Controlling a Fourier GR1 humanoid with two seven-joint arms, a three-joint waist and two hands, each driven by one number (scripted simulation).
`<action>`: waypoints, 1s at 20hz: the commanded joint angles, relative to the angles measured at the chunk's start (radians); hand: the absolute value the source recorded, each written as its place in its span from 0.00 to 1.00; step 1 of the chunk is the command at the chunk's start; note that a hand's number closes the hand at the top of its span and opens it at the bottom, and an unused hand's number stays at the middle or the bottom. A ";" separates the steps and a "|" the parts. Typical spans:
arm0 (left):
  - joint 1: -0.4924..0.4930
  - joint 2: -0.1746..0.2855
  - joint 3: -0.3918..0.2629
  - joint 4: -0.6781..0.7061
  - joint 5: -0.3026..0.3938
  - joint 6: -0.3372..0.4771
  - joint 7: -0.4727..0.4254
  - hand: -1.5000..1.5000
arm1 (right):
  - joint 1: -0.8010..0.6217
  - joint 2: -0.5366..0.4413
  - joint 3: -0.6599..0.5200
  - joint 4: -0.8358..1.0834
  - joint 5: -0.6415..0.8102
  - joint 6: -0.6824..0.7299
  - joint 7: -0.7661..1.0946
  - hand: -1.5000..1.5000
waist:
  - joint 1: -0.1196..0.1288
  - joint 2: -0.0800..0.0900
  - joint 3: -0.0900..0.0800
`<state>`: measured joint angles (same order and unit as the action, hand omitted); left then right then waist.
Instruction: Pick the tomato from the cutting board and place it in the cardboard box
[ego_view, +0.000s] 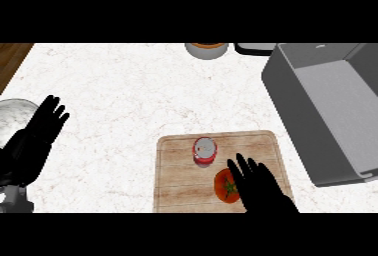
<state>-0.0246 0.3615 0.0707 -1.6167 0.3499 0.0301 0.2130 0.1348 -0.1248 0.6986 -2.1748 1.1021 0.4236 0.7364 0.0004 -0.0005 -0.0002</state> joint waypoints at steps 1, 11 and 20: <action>-0.005 -0.029 0.010 0.046 -0.036 -0.025 -0.029 0.50 | 0.025 -0.064 -0.039 0.006 -0.023 -0.050 -0.089 0.00 | -0.002 0.000 0.000; -0.027 -0.059 0.035 -0.019 -0.059 -0.019 0.047 0.50 | -0.090 0.053 0.030 0.157 0.083 -0.037 -0.017 0.00 | 0.000 0.000 0.000; -0.015 -0.092 0.053 -0.043 -0.091 -0.049 0.072 0.50 | -0.087 0.082 0.021 0.157 0.091 0.003 0.020 0.00 | -0.001 0.000 0.000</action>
<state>-0.0224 0.2885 0.1287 -1.6561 0.2865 -0.0254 0.2673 0.0676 -0.0679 0.7314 -2.0261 1.1921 0.3904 0.7322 0.0003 -0.0006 0.0000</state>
